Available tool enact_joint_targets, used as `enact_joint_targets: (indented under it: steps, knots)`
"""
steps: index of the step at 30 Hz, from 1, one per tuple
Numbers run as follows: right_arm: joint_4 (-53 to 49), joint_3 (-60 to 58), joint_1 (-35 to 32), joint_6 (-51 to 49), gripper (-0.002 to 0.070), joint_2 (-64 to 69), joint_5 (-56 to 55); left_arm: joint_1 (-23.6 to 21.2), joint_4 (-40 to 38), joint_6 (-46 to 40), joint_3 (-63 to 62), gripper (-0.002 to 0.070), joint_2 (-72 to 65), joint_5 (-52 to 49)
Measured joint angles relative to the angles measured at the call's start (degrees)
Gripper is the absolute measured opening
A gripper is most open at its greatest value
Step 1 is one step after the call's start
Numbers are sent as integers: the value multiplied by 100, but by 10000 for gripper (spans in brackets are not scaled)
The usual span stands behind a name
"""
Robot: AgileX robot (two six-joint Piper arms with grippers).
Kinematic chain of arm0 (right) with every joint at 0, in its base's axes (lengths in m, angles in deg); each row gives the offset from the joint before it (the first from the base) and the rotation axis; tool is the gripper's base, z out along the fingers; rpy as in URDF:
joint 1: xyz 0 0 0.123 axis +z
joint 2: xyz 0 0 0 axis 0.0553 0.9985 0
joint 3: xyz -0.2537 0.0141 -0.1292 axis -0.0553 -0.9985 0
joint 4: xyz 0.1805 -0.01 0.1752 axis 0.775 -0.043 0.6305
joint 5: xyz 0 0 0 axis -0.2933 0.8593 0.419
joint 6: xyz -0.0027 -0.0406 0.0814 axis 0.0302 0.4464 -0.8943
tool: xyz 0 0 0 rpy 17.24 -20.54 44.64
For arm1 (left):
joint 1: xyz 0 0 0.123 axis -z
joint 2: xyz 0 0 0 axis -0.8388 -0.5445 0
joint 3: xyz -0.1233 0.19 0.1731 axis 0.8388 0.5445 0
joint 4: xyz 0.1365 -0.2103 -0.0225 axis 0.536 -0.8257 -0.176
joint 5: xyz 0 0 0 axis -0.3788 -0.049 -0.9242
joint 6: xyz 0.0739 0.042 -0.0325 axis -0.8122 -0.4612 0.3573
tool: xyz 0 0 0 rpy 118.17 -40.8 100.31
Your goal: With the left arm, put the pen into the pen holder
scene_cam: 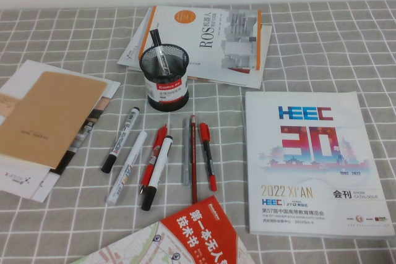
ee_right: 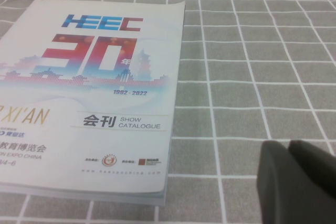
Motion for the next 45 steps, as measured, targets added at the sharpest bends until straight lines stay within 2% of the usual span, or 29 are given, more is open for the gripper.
enact_joint_targets:
  steps: [5, 8, 13, 18, 22, 29, 37, 45]
  knots:
    - [0, 0, 0, 0, -14, 0, 0, 0, -71, -142, 182, -1, 0, 189]
    - [0, 0, 0, 0, -14, 0, 0, -55, -320, -580, 601, -1, 20, 758]
    - [0, 0, 0, 0, -14, 0, 0, -562, -1353, -1716, 1285, -1, 183, 1817]
    - [0, 0, 0, 0, -14, 0, 0, -1113, -2057, -2581, 1558, -1, 321, 2083]
    - [0, 0, 0, 0, -14, 0, 0, -1256, -2277, -2804, 1817, -1, 345, 2161]
    - [0, 0, 0, 0, -14, 0, 0, -1256, -2308, -2865, 1920, -1, 466, 1737]
    - [0, 0, 0, 0, -14, 0, 0, -1256, -2010, -2888, 1920, -1, 495, 693]
    - [0, 0, 0, 0, -14, 0, 0, -1256, -1945, -2888, 1920, -1, 495, 564]
